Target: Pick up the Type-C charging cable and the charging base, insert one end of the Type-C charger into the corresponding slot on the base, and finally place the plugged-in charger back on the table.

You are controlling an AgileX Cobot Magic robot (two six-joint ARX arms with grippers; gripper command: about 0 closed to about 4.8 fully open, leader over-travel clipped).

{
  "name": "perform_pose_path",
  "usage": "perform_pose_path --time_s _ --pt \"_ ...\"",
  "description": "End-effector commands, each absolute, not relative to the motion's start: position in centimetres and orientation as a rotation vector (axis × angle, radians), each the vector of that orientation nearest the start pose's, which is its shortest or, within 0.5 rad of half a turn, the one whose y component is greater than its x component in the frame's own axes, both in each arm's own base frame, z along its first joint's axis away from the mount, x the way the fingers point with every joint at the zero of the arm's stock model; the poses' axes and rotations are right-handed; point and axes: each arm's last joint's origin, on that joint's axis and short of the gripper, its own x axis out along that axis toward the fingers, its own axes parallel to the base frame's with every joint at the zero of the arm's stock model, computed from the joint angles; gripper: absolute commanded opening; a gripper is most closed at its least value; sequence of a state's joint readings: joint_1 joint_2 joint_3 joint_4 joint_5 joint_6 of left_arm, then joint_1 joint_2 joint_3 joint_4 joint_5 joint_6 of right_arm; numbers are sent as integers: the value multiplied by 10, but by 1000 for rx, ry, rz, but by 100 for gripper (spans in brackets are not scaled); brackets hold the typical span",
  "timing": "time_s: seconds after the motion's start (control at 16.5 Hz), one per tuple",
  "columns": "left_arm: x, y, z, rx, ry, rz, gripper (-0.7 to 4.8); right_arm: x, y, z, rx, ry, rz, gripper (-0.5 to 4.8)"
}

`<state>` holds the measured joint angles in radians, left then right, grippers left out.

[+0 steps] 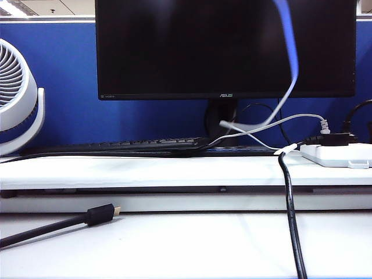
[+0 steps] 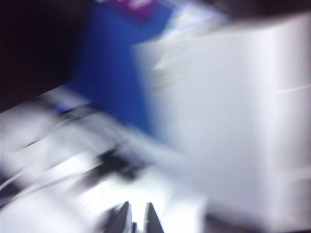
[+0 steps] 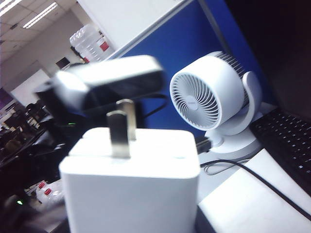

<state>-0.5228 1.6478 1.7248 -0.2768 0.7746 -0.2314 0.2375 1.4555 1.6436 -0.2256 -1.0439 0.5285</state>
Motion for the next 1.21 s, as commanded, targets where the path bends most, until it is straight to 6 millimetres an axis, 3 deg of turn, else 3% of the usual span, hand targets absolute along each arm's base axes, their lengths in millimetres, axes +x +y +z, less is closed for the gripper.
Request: perform_pose_path --time_s 0.06,0.3,0.48,0.73,0.79,0.85,0.91,1.21 --pt "311 -198 407 -61 456 -1064 26 282 94 475 446 325 1246 126" --pt "327 -206 368 -32 657 -1013 26 282 93 476 446 316 1233 126" --pt "353 -221 319 -33 795 -994 26 281 93 476 446 315 1233 126" --pt "372 -231 271 -33 930 -971 28 281 93 476 446 315 1233 126" --pt "374 -233 262 -33 951 -967 36 281 93 476 446 315 1233 126" --pt "379 -236 245 -27 999 -946 112 281 93 476 445 316 1234 126" --pt "381 -235 237 -2 1029 -894 131 281 93 476 446 316 1234 126" --pt "371 -221 277 61 932 -700 130 281 93 476 445 318 1236 126"
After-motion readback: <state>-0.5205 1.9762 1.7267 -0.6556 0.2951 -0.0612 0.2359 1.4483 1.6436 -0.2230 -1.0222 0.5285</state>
